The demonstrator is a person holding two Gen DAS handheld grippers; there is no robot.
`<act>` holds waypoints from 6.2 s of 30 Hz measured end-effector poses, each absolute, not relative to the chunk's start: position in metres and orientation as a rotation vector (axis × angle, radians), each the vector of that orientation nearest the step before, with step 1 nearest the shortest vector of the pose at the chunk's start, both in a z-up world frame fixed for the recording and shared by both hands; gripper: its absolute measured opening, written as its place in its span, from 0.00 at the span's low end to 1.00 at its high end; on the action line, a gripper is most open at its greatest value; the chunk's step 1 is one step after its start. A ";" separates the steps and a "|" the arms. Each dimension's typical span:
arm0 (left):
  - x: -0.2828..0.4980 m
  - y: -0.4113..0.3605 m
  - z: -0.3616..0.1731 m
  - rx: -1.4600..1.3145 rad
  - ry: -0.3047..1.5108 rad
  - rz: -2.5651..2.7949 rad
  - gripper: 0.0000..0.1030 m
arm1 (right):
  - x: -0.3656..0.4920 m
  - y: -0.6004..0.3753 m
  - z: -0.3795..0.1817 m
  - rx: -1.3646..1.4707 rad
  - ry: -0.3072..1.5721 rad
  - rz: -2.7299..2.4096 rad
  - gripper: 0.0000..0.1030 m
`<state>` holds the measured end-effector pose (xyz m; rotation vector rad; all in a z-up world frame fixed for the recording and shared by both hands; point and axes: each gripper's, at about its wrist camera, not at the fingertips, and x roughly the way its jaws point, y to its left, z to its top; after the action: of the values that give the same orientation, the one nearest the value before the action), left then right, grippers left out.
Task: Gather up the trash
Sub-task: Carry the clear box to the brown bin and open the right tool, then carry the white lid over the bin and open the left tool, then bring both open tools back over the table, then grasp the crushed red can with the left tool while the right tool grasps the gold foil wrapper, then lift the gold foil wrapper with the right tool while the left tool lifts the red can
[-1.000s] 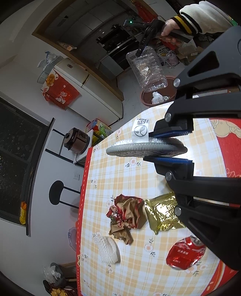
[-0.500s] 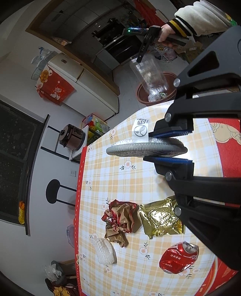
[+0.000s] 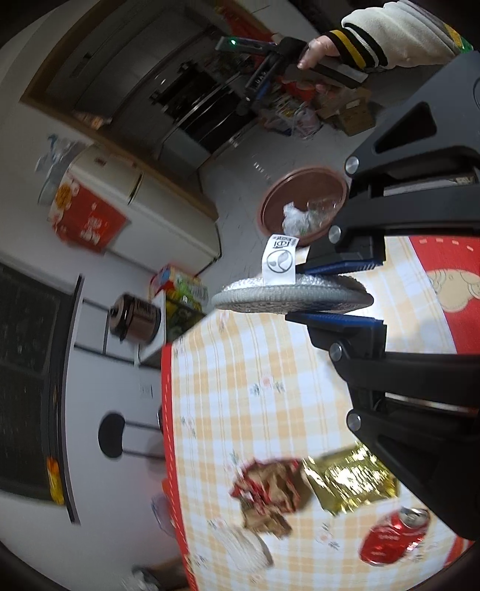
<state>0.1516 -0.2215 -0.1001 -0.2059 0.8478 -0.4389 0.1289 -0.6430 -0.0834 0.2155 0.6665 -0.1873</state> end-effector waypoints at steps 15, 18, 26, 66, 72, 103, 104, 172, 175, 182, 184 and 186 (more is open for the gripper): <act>0.203 -0.400 -0.111 -0.053 0.906 -0.777 0.21 | 0.039 -0.691 -0.046 0.291 0.540 -0.277 0.95; 0.215 -0.439 -0.123 -0.022 0.939 -0.802 0.21 | 0.021 -0.707 -0.052 0.314 0.548 -0.311 0.95; 0.232 -0.516 -0.131 0.039 0.932 -0.861 0.38 | -0.021 -0.743 -0.061 0.367 0.533 -0.438 0.95; 0.074 0.062 -0.097 -0.284 0.649 0.046 0.94 | 0.121 -0.420 -0.061 0.294 0.630 0.123 0.95; 0.052 0.097 -0.153 -0.362 0.755 0.072 0.94 | 0.144 -0.320 -0.081 0.222 0.755 0.288 0.95; 0.125 0.108 -0.304 -0.181 1.082 -0.298 0.53 | 0.158 -0.173 -0.193 0.128 1.056 0.289 0.95; 0.125 0.109 -0.304 -0.180 1.082 -0.302 0.51 | 0.158 -0.172 -0.196 0.128 1.061 0.285 0.95; 0.070 0.178 -0.218 -0.349 0.828 -0.162 0.25 | 0.175 -0.124 -0.216 0.140 1.025 0.458 0.82; 0.070 0.175 -0.210 -0.340 0.812 -0.160 0.25 | 0.173 -0.133 -0.202 0.151 0.990 0.453 0.82; 0.070 0.156 -0.186 -0.321 0.768 -0.160 0.25 | 0.166 -0.167 -0.172 0.179 0.919 0.434 0.82; 0.070 0.148 -0.179 -0.315 0.755 -0.163 0.25 | 0.164 -0.182 -0.163 0.190 0.895 0.426 0.82; 0.072 0.139 -0.172 -0.308 0.745 -0.168 0.25 | 0.162 -0.197 -0.156 0.199 0.876 0.412 0.82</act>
<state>0.0720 0.1395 -0.1722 -0.3076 0.7445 -0.1684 0.1622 -0.1971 -0.1560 0.1992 0.8759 0.4118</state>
